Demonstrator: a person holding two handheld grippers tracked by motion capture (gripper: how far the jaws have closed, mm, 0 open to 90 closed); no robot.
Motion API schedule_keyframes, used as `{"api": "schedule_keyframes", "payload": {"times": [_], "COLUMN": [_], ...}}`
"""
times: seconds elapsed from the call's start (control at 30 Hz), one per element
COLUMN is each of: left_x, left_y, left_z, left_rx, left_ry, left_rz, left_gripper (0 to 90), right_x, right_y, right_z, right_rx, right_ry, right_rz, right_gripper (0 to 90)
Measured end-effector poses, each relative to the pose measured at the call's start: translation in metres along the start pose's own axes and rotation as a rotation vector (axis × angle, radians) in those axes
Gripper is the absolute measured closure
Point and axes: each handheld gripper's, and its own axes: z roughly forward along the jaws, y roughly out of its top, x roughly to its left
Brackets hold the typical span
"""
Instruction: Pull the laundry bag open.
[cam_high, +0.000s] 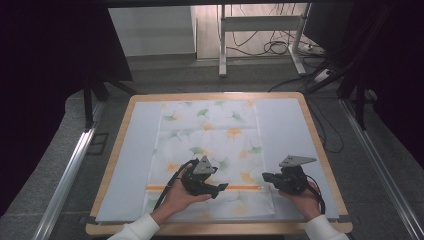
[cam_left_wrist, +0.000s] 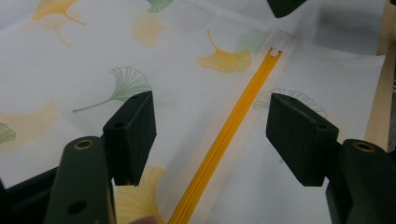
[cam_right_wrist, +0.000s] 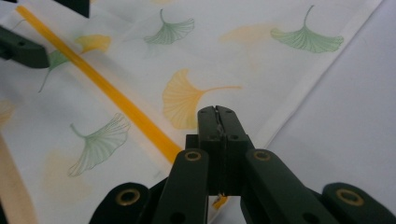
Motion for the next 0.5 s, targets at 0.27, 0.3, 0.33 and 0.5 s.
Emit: {"api": "schedule_keyframes", "payload": {"times": [0.27, 0.3, 0.33, 0.5], "left_x": [-0.005, -0.005, -0.007, -0.014], "left_y": [0.005, 0.005, 0.006, 0.012], "left_z": [0.008, 0.008, 0.01, 0.018], "left_rx": [0.012, 0.012, 0.013, 0.015], "left_ry": [-0.026, -0.026, -0.027, -0.04], "left_rz": [-0.01, -0.01, -0.008, 0.004], "left_gripper": [32.8, 32.8, 32.8, 33.1], "right_x": [-0.017, -0.017, -0.018, -0.023], "right_y": [0.015, 0.015, 0.017, 0.017], "right_z": [0.02, 0.02, 0.022, 0.025], "right_rx": [0.027, 0.027, 0.029, 0.038], "right_ry": [-0.024, -0.024, -0.025, -0.024], "right_rz": [0.003, 0.003, 0.006, 0.008], "right_gripper": [89.4, 89.4, 89.4, 89.4]}}
